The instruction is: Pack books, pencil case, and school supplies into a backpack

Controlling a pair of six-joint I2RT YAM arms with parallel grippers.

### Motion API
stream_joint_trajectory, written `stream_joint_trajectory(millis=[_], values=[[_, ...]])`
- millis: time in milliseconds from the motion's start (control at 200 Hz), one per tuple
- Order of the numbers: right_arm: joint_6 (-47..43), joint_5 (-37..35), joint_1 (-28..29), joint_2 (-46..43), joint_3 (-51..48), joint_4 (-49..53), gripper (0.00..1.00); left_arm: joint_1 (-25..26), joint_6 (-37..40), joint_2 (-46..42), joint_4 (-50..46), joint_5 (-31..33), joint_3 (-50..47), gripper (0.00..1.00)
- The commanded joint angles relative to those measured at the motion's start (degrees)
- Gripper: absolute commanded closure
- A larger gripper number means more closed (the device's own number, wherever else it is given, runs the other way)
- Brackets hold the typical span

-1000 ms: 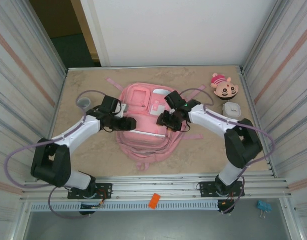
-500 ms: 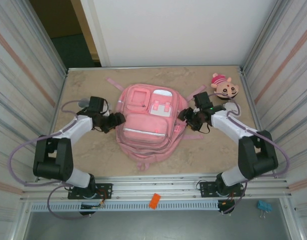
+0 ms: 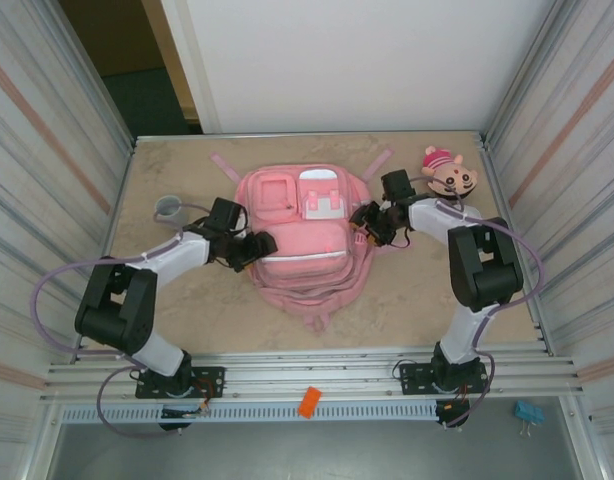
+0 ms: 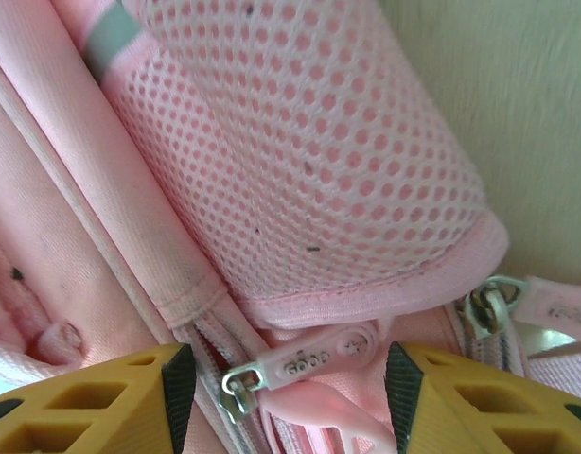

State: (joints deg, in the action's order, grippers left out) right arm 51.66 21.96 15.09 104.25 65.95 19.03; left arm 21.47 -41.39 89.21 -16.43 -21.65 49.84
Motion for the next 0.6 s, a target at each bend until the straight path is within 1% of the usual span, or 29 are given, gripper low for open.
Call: stream_joint_trajectory(millis=[0,75,200,231,271,316,341,351,356,361,366,391,396,401,406,416,516,591], values=[[-2.89,4.05,-2.18,1.01,2.80,0.56,0.44,1.33,-1.90,1.14,1.32,-1.29,3.54,0.32],[-3.73,4.60,-3.75,-0.82,3.44,1.48,0.44,1.48,-1.83,0.29,0.37,0.48,5.09,0.30],[-7.17,3.45,-6.10,-8.07,5.36,6.68,0.45,0.82,1.78,-5.23,-4.75,7.28,9.27,0.25],[-8.40,2.74,-6.86,-11.00,6.29,8.25,0.45,0.56,3.62,-7.31,-7.20,9.42,10.88,0.23],[-10.34,1.08,-7.79,-14.66,7.57,10.66,0.44,0.50,6.37,-10.51,-9.86,13.95,12.88,0.21],[-12.57,-1.30,-8.97,-19.04,8.92,13.18,0.43,0.50,11.12,-14.74,-10.98,18.91,14.14,0.19],[-14.04,-2.82,-9.48,-21.34,9.68,14.54,0.42,0.50,13.56,-17.11,-10.80,21.84,14.22,0.16],[-14.63,-3.37,-9.73,-22.22,9.84,14.81,0.42,0.50,14.59,-18.08,-10.60,22.99,14.05,0.13],[-14.87,-3.79,-9.95,-22.71,10.00,15.07,0.41,0.50,15.07,-18.53,-10.49,23.60,13.96,0.09],[-15.16,-4.08,-10.15,-23.18,10.08,15.29,0.41,0.50,15.61,-19.02,-10.35,24.12,13.92,0.05],[-15.39,-4.41,-10.25,-23.68,10.12,15.54,0.40,0.50,16.15,-19.57,-10.10,24.68,13.81,0.03],[-16.70,-5.99,-10.94,-25.76,10.37,16.17,0.32,0.45,18.84,-22.02,-8.86,27.31,12.99,0.01],[-16.95,-6.28,-11.08,-26.29,10.40,16.24,0.25,0.48,19.44,-22.57,-8.70,27.82,12.73,0.01],[-17.21,-6.60,-11.24,-26.77,10.37,16.32,0.14,0.49,20.00,-23.06,-8.48,28.30,12.47,0.01],[-17.47,-6.98,-11.41,-27.28,10.31,16.40,0.06,0.49,20.58,-23.53,-7.98,28.75,12.25,0.01],[-17.93,-7.64,-11.71,-28.25,10.22,16.46,0.01,0.45,21.75,-24.49,-7.12,29.69,11.67,0.01],[-22.78,-15.70,-14.70,-35.91,5.72,13.92,0.01,0.33,32.89,-33.22,2.81,37.39,2.42,0.01],[-30.76,-16.14,-16.47,-40.93,-2.58,6.22,0.01,0.19,38.02,-37.85,10.11,42.92,-6.29,0.01]])
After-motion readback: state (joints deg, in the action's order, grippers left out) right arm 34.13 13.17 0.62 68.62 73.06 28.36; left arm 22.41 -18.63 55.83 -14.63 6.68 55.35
